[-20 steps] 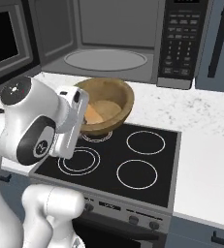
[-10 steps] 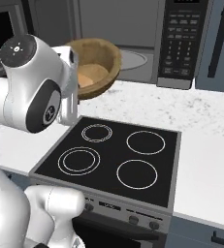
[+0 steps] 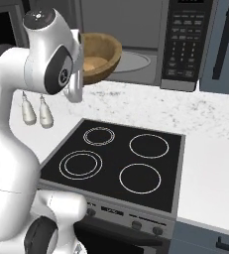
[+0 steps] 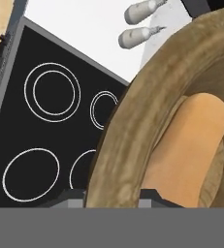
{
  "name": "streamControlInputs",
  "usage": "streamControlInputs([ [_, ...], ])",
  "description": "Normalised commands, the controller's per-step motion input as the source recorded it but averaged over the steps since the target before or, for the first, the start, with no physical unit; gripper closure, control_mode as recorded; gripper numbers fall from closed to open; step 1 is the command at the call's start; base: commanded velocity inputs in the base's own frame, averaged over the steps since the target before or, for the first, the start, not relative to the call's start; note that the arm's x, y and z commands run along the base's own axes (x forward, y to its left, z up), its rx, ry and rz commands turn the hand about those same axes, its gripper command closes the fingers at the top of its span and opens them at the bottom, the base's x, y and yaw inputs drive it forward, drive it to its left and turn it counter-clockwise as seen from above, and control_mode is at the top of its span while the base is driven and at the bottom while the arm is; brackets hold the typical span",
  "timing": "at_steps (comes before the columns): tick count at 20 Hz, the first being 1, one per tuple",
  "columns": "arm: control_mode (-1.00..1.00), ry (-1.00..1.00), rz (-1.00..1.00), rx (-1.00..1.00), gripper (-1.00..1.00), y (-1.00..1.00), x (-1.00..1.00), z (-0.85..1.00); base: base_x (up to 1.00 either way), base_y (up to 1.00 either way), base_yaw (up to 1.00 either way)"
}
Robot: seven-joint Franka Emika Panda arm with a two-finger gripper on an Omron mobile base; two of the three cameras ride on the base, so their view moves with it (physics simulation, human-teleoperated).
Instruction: Pick the squash from the sink and place it in the bowl. Then pick the bowl and place it in the microwave. Then close the microwave door and press the start button.
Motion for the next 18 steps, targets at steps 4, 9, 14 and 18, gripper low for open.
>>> streamControlInputs([
  [4,-1.00,0.00,0.09,0.00,1.00,0.00,0.61,0.01,0.00,0.00,0.00],
  [9,-1.00,0.00,0.08,0.00,1.00,0.00,0.66,0.00,0.00,0.00,0.00],
  [14,-1.00,0.00,0.04,0.00,1.00,0.00,0.61,0.00,0.00,0.00,0.00],
  [18,-1.00,0.00,0.02,0.00,1.00,0.00,0.66,0.00,0.00,0.00,0.00],
])
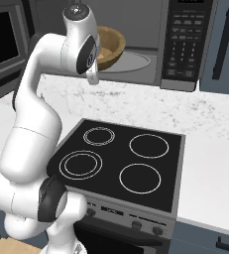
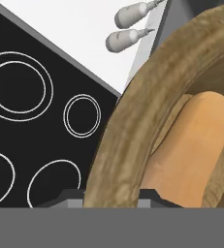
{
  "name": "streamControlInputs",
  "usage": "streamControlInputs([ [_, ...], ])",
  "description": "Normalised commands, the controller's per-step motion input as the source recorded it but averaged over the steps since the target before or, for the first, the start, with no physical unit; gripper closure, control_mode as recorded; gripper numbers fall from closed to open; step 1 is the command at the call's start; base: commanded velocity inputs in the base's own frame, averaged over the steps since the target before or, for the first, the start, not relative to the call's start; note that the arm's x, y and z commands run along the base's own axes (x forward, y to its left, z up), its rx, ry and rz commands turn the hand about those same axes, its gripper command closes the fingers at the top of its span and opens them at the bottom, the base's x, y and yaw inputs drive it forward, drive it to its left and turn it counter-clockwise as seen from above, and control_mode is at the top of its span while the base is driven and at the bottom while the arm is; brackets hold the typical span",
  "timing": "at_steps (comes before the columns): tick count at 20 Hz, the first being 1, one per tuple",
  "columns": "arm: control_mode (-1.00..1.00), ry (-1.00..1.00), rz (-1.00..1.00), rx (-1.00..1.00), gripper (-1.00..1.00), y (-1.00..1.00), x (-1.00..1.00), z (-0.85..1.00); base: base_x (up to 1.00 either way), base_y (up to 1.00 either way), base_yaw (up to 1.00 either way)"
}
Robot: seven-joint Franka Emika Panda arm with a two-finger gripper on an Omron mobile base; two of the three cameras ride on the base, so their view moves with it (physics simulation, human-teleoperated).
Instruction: Pick the squash from the sink and place it in the bowl. Then pick the bowl and place it in the microwave. Then close the microwave door and press the start button.
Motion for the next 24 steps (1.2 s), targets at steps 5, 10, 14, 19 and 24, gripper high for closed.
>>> streamControlInputs([
  [5,-1.00,0.00,0.02,-0.01,1.00,0.00,0.65,-0.02,0.00,0.00,0.00],
  [10,-1.00,0.00,0.03,0.00,1.00,0.00,0.51,-0.04,0.00,0.00,0.00],
  [14,-1.00,0.02,0.03,0.00,1.00,0.00,0.48,-0.11,0.00,0.00,0.00],
  [19,-1.00,0.02,0.01,0.00,-1.00,0.00,0.30,-0.17,0.00,0.00,0.00],
  [24,-1.00,0.00,0.00,0.00,-1.00,0.00,0.02,-0.05,0.00,0.00,0.00],
])
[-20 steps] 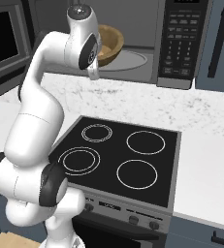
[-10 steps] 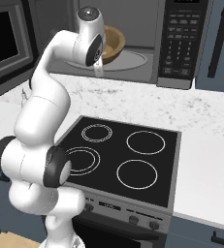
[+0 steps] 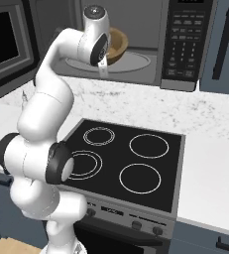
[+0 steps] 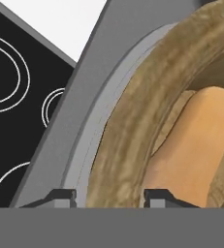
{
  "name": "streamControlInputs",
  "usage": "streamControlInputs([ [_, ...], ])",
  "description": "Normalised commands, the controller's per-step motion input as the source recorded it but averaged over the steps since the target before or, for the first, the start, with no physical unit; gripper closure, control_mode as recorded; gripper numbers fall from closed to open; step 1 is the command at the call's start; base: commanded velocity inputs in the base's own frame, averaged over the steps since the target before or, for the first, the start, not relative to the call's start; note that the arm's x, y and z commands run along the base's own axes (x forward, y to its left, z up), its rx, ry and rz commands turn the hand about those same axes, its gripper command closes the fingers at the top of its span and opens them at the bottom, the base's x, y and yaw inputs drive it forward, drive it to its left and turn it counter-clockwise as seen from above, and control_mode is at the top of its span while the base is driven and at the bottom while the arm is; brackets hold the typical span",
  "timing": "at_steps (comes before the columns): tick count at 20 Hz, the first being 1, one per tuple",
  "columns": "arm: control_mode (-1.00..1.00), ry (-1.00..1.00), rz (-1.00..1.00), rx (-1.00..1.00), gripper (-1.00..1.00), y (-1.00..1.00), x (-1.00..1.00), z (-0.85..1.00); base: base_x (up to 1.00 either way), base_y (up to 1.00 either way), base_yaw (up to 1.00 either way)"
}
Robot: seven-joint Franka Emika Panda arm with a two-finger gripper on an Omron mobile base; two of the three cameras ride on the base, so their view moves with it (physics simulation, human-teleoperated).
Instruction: Pick the squash from the sink and place it in the bowl. Then pick the bowl and place it in the microwave. Then close the microwave door and press the start button.
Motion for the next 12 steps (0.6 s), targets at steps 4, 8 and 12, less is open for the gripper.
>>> streamControlInputs([
  [4,-1.00,-0.08,0.00,0.00,-1.00,0.00,-0.13,0.00,0.00,0.00,0.00],
  [8,-1.00,-0.21,0.00,0.00,-1.00,0.00,-0.50,0.20,0.00,0.00,0.00],
  [12,-1.00,-0.23,0.00,0.00,-1.00,-0.03,-0.75,0.15,0.00,0.00,0.00],
])
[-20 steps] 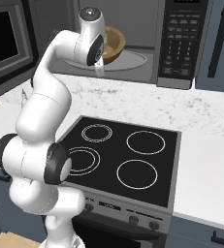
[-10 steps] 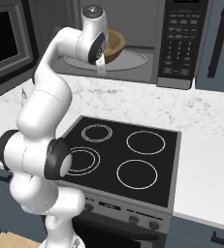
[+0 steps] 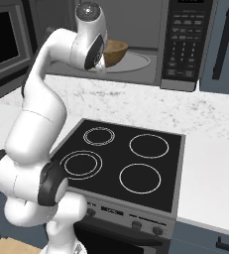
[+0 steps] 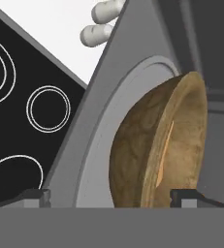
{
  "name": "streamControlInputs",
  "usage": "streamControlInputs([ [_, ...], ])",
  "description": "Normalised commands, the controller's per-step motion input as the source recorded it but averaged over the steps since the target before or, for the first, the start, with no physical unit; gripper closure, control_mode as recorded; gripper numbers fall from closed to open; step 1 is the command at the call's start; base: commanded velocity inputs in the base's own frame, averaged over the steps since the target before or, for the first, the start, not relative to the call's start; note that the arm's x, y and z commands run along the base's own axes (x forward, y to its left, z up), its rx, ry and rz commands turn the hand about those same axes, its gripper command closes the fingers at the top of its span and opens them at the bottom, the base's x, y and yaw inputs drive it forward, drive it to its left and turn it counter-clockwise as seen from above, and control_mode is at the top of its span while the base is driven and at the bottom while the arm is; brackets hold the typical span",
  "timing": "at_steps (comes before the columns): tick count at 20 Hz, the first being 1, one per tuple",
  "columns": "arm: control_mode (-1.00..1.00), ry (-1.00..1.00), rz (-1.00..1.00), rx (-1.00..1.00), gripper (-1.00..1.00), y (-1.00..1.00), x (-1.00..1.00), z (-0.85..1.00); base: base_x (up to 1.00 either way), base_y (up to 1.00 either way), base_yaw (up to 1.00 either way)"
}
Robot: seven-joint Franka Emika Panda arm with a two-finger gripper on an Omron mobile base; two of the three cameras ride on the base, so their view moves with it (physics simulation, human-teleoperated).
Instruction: Pick the squash from the sink and place it in the bowl. Then pick the bowl and place it in the microwave. Then close the microwave door and press the start button.
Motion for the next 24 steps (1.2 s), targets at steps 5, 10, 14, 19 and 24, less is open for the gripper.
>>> streamControlInputs([
  [5,-1.00,-0.17,0.00,0.00,-1.00,-0.04,-0.94,0.00,0.00,0.00,0.00],
  [10,-1.00,-0.01,-0.01,-0.01,-1.00,0.00,-0.81,-0.45,0.00,0.00,0.00],
  [14,-1.00,0.01,0.00,-0.19,-1.00,0.00,-0.24,-0.99,0.00,0.00,0.00],
  [19,-1.00,0.07,0.00,-0.40,-1.00,0.00,0.01,-0.97,0.00,0.00,0.00],
  [24,-1.00,0.02,-0.09,-0.36,-1.00,-0.16,-0.23,-0.23,0.00,0.00,0.00],
])
